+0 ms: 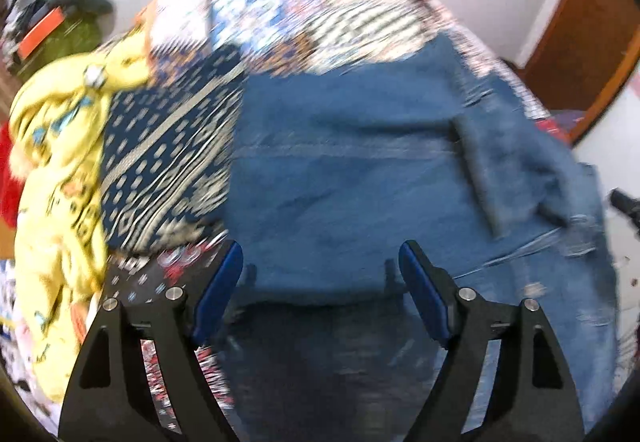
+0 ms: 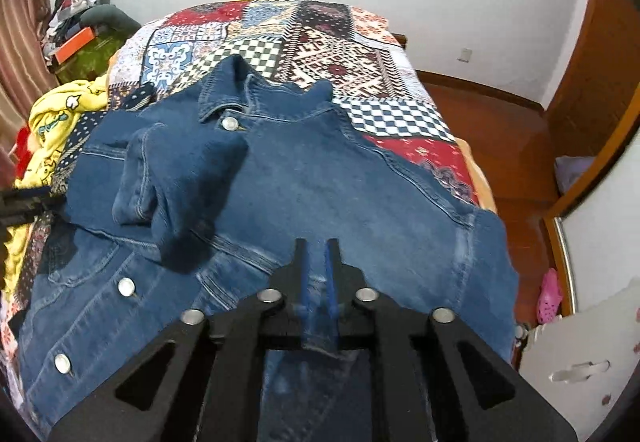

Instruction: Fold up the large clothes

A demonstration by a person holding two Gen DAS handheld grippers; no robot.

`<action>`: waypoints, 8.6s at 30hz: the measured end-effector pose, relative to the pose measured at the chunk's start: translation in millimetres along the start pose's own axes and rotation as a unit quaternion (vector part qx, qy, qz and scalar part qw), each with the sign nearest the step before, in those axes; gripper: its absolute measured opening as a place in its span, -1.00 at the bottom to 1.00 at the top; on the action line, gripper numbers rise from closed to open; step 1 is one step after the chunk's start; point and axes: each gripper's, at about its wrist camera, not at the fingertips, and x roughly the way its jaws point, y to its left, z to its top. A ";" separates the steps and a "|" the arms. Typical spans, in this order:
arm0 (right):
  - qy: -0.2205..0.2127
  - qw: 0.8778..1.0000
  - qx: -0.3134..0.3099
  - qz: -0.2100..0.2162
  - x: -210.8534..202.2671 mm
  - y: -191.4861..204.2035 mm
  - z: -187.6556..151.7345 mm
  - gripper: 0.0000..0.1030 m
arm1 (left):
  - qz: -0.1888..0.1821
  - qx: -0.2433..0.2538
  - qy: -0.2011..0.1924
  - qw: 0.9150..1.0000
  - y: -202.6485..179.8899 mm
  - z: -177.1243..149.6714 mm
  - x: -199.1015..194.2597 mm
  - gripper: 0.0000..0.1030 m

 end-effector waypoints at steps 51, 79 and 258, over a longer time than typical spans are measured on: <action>0.052 0.920 0.385 0.061 -23.7 -193.6 -161.0 0.56 | -0.050 0.131 0.040 0.989 -153.5 16.9 23.6 0.13; -0.096 0.922 0.372 -0.052 -69.8 -181.5 -62.9 -0.84 | -0.025 -0.027 0.007 0.999 -22.9 -45.4 -22.4 0.13; 0.051 0.961 0.256 0.089 91.4 -103.3 13.8 -0.33 | -0.153 -0.151 0.041 0.976 118.2 75.6 116.5 -0.36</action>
